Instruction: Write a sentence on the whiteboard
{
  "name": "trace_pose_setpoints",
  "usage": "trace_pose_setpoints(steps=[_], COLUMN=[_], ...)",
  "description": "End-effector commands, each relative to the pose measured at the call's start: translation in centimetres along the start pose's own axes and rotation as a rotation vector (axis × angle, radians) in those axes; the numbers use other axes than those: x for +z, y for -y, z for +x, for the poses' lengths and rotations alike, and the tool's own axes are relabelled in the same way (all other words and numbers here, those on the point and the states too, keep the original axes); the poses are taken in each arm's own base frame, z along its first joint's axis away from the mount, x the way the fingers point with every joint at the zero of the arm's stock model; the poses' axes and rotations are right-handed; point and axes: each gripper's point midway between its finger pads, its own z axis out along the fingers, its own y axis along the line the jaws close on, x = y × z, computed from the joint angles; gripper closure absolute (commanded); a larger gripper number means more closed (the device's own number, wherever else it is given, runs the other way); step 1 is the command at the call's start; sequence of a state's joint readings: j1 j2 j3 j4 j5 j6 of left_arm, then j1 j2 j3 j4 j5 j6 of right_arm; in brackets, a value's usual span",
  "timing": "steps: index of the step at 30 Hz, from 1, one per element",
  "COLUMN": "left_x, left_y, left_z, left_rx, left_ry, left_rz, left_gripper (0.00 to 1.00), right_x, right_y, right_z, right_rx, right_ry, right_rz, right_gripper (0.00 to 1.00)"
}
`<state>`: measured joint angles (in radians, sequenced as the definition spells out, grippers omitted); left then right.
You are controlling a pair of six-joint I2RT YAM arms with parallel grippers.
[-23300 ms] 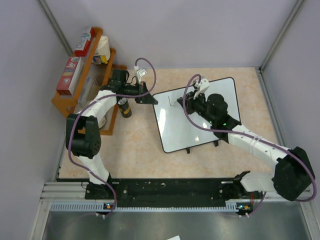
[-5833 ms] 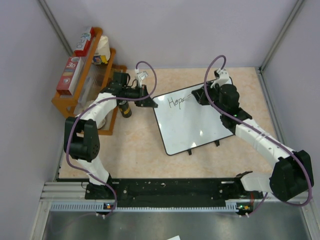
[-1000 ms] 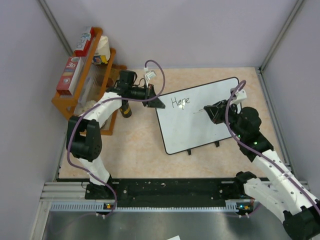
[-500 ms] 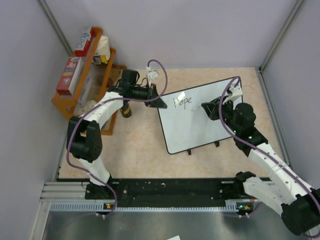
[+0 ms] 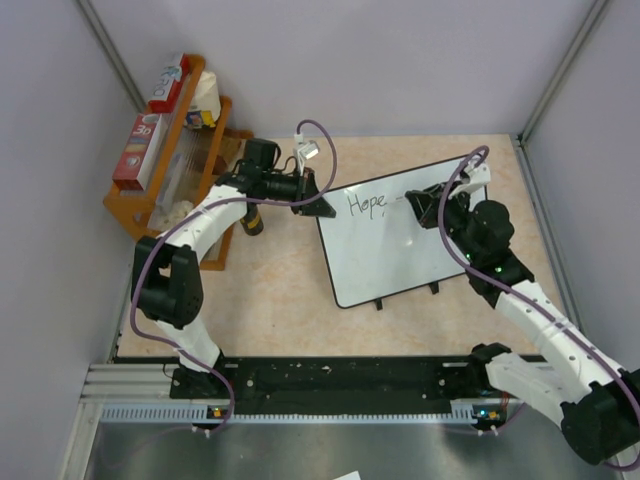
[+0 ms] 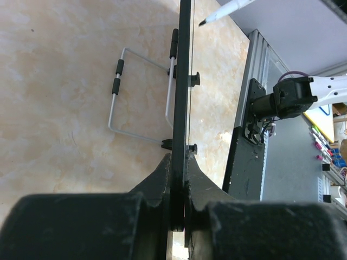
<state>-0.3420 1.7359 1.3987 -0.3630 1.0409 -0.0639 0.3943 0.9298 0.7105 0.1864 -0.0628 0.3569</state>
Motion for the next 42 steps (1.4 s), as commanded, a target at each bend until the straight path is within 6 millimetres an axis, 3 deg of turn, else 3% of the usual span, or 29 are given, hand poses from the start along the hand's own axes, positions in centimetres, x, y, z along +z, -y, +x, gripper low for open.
trace_pose_setpoints(steps=[1,8,14,19,24,28,31,32,33,42], left_x=[0.0,-1.5,-0.8,-0.2,-0.5,-1.3,-1.7,-1.8,-1.9,-2.5], left_y=[-4.0,-5.2,-5.6,-7.9,-9.4,-11.0,-11.3,-11.4,-11.4,-11.2], left_z=[2.8,2.8,2.3,4.1,4.3,3.9,3.3,3.1,2.7,0.8], left_rx=[0.131,0.184,0.191,0.124,0.099,0.094,0.092,0.088,0.095,0.111], left_ry=[-0.099,-0.186,-0.200,-0.261,-0.262,-0.252,-0.231,-0.220,-0.206,-0.117], left_rz=[-0.216,-0.285,-0.248,-0.294,-0.369,-0.478,-0.522,-0.534,-0.545,-0.601], left_gripper=[1.00,1.00,1.00,1.00,1.00,0.88,0.69,0.58,0.55,0.41], right_x=[-0.5,-1.5,-2.3,-3.2,-4.3,-4.9,-5.0,-5.1,-5.1,-5.7], right_y=[-1.3,-2.0,-2.1,-2.4,-2.7,-2.9,-2.8,-2.7,-2.7,-2.8], right_z=[-6.1,-7.0,-7.4,-7.7,-7.8,-7.8,-7.5,-7.4,-7.4,-7.9], right_rx=[-0.031,-0.020,-0.019,-0.008,0.004,0.005,0.005,0.007,0.006,-0.001], right_ry=[0.170,0.198,0.214,0.223,0.229,0.229,0.221,0.221,0.220,0.231], right_rz=[-0.024,-0.049,-0.046,-0.056,-0.067,-0.072,-0.070,-0.067,-0.065,-0.067], right_gripper=[1.00,1.00,1.00,1.00,1.00,1.00,1.00,1.00,1.00,1.00])
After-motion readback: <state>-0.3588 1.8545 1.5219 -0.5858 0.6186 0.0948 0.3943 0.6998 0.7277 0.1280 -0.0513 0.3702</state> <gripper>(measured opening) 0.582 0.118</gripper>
